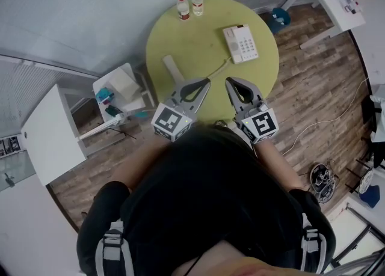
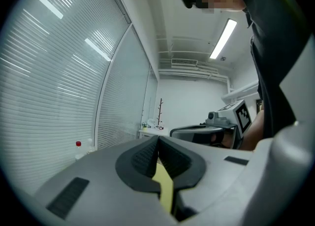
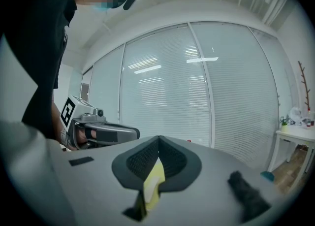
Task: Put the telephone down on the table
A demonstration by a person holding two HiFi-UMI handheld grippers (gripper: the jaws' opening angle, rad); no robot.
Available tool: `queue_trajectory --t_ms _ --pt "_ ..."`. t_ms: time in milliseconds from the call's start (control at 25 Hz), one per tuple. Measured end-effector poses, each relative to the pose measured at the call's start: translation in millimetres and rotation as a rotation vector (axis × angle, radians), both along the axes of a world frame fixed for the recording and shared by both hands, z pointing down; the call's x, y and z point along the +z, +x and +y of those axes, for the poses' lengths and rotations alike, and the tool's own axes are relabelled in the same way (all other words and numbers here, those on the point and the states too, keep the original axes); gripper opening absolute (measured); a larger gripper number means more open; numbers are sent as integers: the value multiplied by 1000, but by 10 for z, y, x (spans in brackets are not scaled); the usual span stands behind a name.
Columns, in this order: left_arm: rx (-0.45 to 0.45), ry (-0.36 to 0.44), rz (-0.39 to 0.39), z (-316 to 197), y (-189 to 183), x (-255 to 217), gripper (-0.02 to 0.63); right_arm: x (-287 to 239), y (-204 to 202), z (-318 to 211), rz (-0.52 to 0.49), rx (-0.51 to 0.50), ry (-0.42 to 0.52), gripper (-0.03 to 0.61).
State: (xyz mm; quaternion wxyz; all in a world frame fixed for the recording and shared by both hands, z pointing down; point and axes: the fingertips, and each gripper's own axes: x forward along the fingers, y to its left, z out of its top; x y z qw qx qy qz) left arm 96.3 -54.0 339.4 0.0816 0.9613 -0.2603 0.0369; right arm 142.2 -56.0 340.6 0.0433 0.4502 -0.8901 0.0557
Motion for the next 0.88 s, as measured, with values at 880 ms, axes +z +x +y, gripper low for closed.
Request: queue_trajectory --t_ms 880 --pt "-41 -22 -14 -5 -51 111 12 119 -62 19 -11 -32 -37 17"
